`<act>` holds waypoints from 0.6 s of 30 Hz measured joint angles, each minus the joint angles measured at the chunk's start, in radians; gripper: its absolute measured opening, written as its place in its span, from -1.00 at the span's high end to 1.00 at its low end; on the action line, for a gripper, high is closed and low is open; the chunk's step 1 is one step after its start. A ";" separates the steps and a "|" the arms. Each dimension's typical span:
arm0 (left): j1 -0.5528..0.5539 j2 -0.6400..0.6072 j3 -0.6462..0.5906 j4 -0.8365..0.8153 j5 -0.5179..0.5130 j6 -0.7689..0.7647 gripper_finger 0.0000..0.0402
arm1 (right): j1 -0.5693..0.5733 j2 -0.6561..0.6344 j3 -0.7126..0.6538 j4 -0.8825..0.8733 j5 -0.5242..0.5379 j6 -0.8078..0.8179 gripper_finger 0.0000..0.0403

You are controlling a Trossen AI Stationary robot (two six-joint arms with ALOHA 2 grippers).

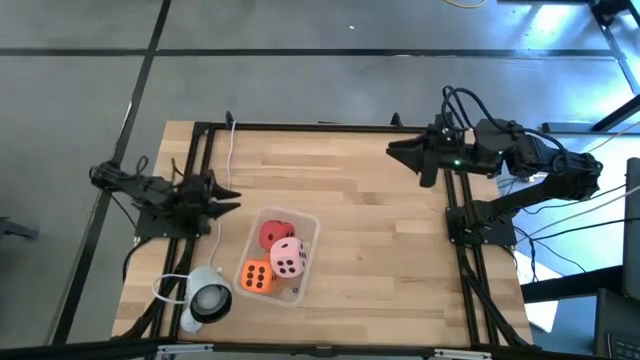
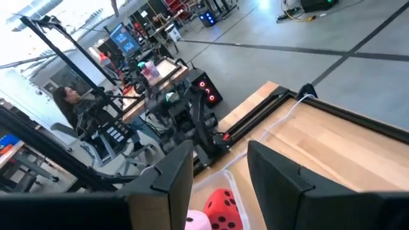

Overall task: Pick & Place Dice
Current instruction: Return to Home Position

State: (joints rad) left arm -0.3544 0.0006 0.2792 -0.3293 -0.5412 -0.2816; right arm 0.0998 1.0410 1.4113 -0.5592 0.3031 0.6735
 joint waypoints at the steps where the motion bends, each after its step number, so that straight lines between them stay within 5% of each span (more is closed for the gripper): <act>1: 0.003 0.000 -0.026 0.019 0.007 -0.004 0.35 | 0.000 0.003 0.000 0.006 0.002 0.000 0.26; 18: 0.118 0.015 -0.263 0.401 0.148 0.028 0.55 | 0.000 0.030 0.000 0.034 -0.034 0.075 0.26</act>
State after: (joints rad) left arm -0.2363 0.0156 0.0158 0.0721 -0.3930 -0.2540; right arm 0.0999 1.0706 1.4113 -0.5255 0.2694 0.7483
